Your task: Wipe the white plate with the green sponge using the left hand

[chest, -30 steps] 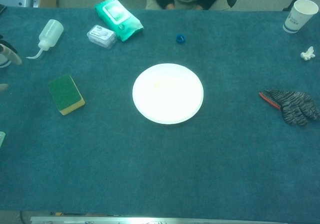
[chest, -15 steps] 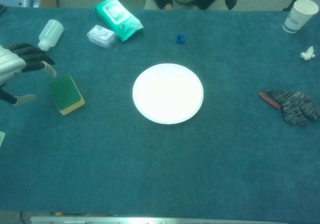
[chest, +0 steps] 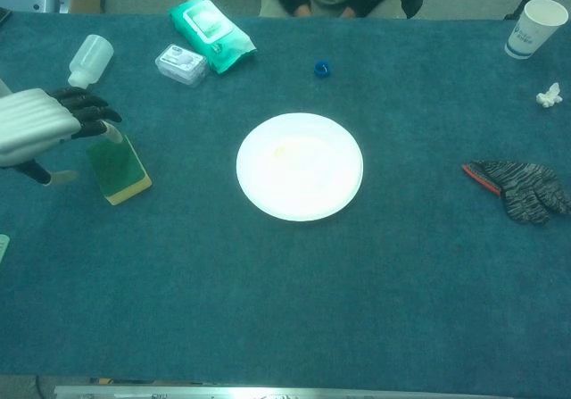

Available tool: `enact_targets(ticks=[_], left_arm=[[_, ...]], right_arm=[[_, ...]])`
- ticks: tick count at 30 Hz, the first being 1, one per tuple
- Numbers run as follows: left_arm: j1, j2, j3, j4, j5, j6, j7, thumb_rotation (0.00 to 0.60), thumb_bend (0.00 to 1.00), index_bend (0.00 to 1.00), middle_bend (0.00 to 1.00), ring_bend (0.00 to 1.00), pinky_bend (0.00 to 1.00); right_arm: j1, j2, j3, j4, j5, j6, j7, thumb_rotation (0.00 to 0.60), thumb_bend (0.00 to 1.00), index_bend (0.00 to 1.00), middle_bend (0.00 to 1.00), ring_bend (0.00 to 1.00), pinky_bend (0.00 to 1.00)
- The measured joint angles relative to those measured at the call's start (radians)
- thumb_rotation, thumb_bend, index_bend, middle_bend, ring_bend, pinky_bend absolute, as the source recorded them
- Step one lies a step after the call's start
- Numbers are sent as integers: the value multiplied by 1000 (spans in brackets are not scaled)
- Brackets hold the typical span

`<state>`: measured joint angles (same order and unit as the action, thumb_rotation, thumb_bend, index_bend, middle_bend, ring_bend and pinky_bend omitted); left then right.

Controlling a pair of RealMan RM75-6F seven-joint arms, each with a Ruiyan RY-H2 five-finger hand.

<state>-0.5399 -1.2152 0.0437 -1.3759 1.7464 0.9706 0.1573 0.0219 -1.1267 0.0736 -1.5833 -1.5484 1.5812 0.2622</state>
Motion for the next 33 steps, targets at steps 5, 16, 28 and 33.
enact_targets(ticks=[5, 16, 28, 33], left_arm=[[-29, -25, 10, 52, 4, -23, -4, 600, 262, 215, 119, 72, 73], [-84, -85, 35, 157, 30, -33, -26, 600, 263, 210, 118, 72, 73], [-127, -137, 60, 240, 43, -42, -17, 600, 262, 210, 118, 72, 73], [-136, -143, 66, 254, 29, -51, -18, 600, 262, 211, 118, 72, 73]], right_arm=[[5, -6, 3, 0, 3, -6, -10, 600, 388, 389, 394, 243, 450], [4, -8, 8, 0, 19, -9, -22, 600, 387, 389, 394, 243, 450], [4, -9, 13, -3, 31, -15, -35, 600, 388, 389, 394, 243, 450], [4, -10, 14, -1, 35, -18, -37, 600, 388, 389, 394, 243, 450]])
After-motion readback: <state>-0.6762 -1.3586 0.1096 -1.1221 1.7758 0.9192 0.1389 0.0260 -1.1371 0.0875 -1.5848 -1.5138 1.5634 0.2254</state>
